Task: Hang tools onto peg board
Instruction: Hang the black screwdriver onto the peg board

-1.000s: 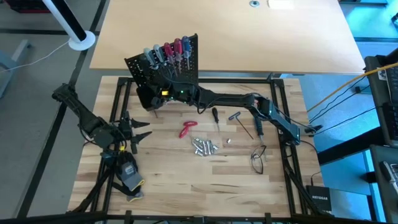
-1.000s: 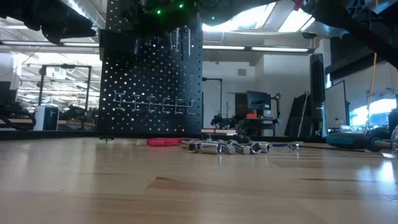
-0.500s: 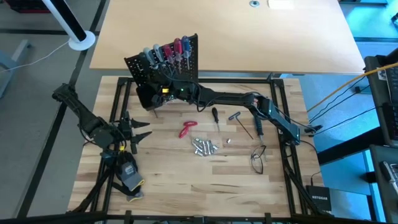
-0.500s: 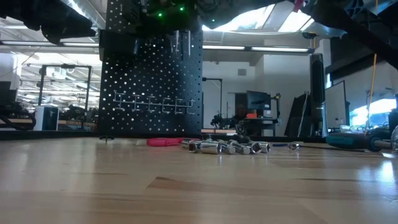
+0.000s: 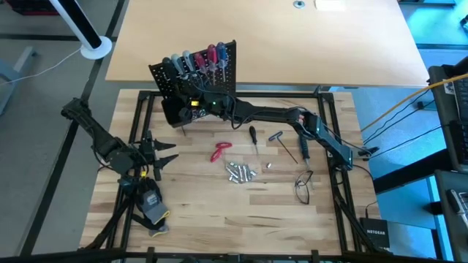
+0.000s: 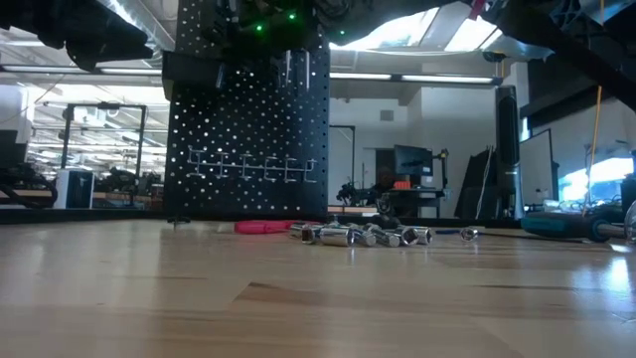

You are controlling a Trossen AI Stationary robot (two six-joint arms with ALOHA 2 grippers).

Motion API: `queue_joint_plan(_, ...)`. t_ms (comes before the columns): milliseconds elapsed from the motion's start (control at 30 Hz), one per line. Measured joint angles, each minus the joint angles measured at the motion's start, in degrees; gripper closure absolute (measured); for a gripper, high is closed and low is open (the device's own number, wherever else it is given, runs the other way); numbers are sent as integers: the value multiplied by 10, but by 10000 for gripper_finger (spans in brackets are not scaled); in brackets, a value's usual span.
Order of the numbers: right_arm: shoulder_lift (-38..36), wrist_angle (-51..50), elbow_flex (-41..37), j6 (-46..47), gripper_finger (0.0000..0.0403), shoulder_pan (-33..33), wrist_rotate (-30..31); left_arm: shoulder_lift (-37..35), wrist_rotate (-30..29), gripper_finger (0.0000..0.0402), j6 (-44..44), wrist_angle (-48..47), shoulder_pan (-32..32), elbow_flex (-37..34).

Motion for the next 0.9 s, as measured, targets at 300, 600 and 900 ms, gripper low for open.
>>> queue_joint_plan(300,0,-13,-1,18,335,-1,1,0,0,229,0,0,0,0)
queue_joint_plan(600,1,-17,-1,17,252,2,-14,0,0,229,0,0,0,0)
queue_joint_plan(900,-24,-76,-1,-18,242,16,24,0,2,229,0,0,0,0)
